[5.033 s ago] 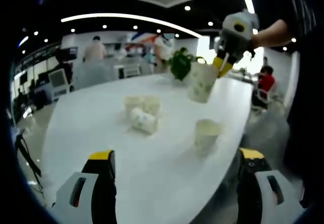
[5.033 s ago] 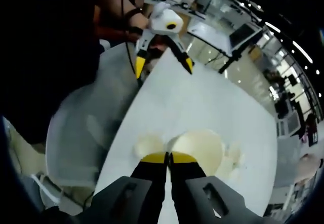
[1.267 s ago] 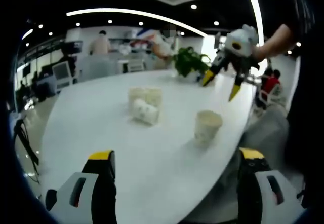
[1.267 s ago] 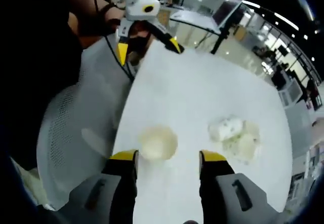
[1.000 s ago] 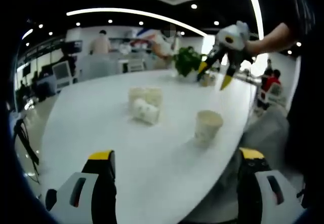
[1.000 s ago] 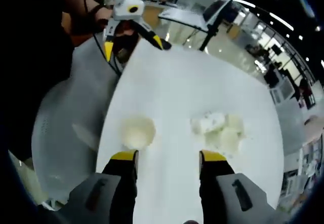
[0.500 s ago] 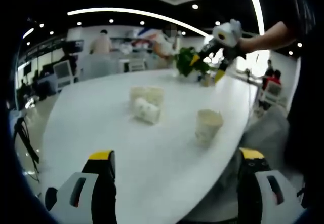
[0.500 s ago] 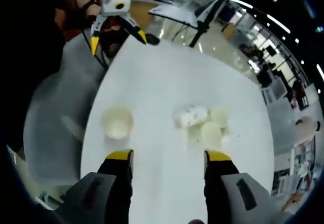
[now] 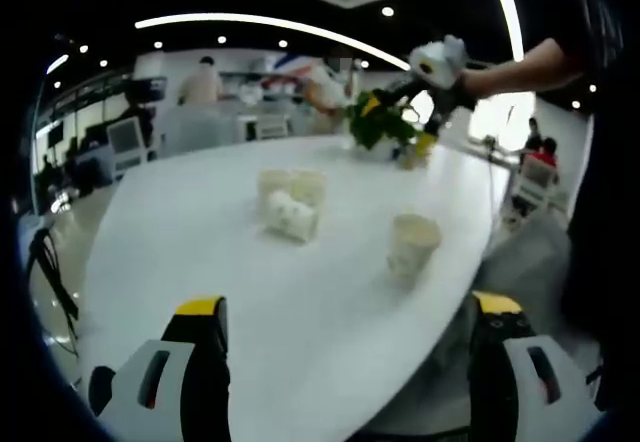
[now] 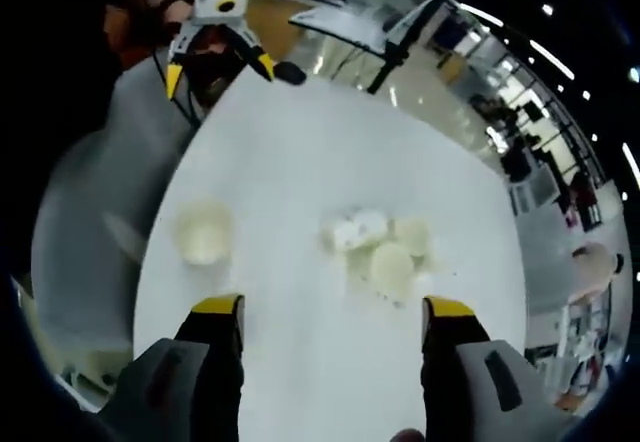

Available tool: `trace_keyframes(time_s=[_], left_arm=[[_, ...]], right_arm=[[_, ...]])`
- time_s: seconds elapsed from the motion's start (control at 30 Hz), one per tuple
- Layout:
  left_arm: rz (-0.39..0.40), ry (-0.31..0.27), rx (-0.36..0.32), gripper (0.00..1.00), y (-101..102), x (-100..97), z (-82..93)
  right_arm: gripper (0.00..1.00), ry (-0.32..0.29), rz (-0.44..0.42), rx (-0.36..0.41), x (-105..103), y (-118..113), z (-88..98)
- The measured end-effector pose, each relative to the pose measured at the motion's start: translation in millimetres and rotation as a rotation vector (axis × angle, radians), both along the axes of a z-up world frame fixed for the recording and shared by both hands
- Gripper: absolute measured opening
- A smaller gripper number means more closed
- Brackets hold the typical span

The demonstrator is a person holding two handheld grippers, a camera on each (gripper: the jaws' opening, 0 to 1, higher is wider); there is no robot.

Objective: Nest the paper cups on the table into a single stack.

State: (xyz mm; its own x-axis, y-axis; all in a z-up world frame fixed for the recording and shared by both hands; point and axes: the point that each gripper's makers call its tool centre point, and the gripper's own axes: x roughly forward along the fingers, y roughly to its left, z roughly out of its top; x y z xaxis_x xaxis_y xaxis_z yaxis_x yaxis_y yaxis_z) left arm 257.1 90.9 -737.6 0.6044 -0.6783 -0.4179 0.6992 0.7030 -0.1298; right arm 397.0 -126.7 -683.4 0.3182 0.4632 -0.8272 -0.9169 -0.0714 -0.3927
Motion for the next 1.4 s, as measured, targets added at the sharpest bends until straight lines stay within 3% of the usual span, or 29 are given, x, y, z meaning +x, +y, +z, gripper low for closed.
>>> trace_keyframes(time_s=[0.17,0.33,0.47,0.7,1.4], left_arm=[[-0.002,0.008,-0.001,0.99,0,-0.9,-1.6],[0.004,0.005,-0.006,0.99,1,-0.5,0.2],[0.006,0.009,-0.003,0.99,3,-0.5,-0.7],[0.011,0.010,-0.003,0.99,5,0.3,-0.2],[0.033,0.014,0.013,0.99,13,0.7,-3.1]], right_arm=[[0.90,-0.036,0.004,-0.005,19,0,0.4],[1.00,-0.063,0.025,-0.010,23,4,1.2],[1.00,-0.092,0.054,-0.022,28,6,-0.8],[1.00,-0.089,0.062,-0.026,32,12,-2.3],[0.83,-0.019,0.098,-0.069,59,22,-33.3]])
